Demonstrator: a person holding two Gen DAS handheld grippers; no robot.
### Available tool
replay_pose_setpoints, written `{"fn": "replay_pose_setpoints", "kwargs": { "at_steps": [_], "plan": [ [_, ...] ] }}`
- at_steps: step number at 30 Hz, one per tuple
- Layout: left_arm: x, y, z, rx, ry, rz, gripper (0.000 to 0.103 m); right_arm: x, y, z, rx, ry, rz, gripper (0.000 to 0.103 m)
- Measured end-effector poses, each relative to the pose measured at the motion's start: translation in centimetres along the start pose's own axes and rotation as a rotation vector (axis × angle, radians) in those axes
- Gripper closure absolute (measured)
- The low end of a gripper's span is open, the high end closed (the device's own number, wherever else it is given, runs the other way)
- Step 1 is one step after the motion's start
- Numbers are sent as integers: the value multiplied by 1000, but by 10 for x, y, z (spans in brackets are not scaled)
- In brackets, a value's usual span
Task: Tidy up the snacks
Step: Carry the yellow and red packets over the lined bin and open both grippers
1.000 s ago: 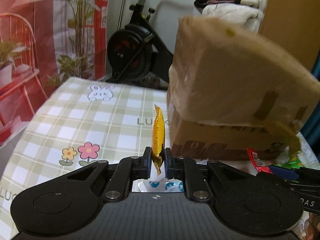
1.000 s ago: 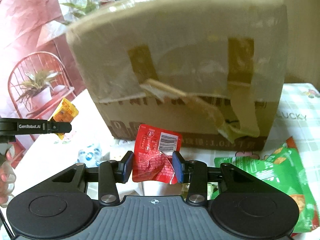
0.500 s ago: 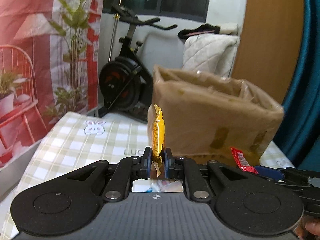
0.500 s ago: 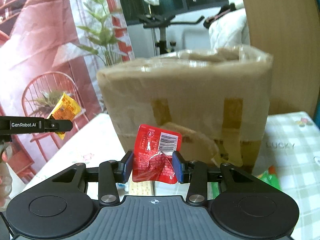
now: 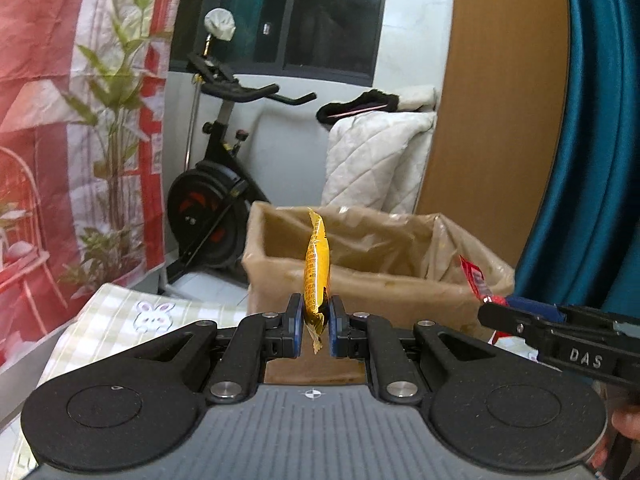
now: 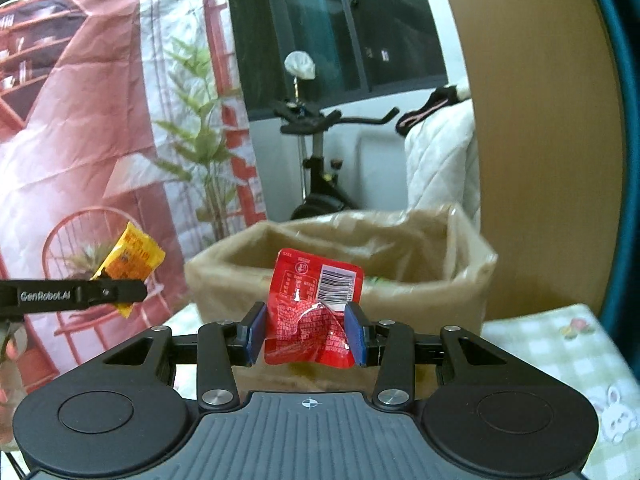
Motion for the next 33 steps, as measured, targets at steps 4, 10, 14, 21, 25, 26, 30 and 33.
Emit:
{"fn": "replay_pose_setpoints", "kwargs": {
  "at_steps": [4,10,14,21,25,26,30,33],
  "plan": [
    [3,-13,19,4,24,23,89,13,-16,11,28,24,-14,64],
    [3,-35,56,6,46,48,89,34,-45,49,56,63,-25,64],
    [-1,-46,88,-14,47,55,89,43,-55,78,42,82,-33,64],
    [-12,-39,130,-94,38,58,89,51,-47,123,-33,119,-32,64],
    [-17,-35,140,-129,27,56,87,54,-39,136,-60,139,-30,62],
    [-18,-35,141,-133,24,60,87,54,-36,138,-70,144,-32,62],
    [-18,-34,133,-136,11,64,50,53,-31,134,-69,156,-34,54],
    [-20,-35,122,-125,10,39,36,51,-30,125,-60,151,-38,49]
  ]
}}
Point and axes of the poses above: each gripper's, at about its wrist camera, not at the fingertips, and z roughly the way its jaws point, x to its right, y to its underside, the point moved 1 cm from there along z, roughly the way its jaws point, and after that the axes turned 10 degrees about y, right-handed, at the moved point
